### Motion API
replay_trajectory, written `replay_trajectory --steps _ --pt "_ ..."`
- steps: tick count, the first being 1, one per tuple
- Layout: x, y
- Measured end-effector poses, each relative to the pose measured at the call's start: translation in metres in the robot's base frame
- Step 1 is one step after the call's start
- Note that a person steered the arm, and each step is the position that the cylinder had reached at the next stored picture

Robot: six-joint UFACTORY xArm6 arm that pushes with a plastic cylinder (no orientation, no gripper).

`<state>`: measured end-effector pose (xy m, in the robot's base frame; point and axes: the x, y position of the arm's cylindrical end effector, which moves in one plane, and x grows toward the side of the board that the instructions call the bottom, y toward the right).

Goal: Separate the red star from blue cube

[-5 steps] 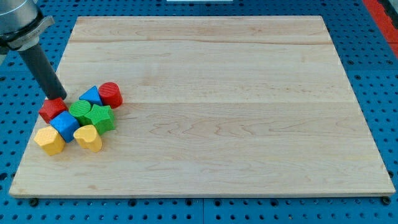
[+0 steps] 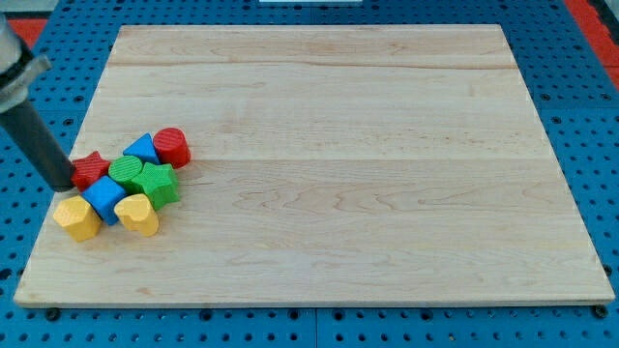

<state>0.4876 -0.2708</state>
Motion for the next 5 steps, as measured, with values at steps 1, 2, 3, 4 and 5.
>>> replay_trajectory --steps 1,2,3,4,5 --pt "-0.003 0.014" --pt "-0.008 0.02" --pt "-0.016 0.044" --pt "-0.01 0.06" --pt "0.0 0.039"
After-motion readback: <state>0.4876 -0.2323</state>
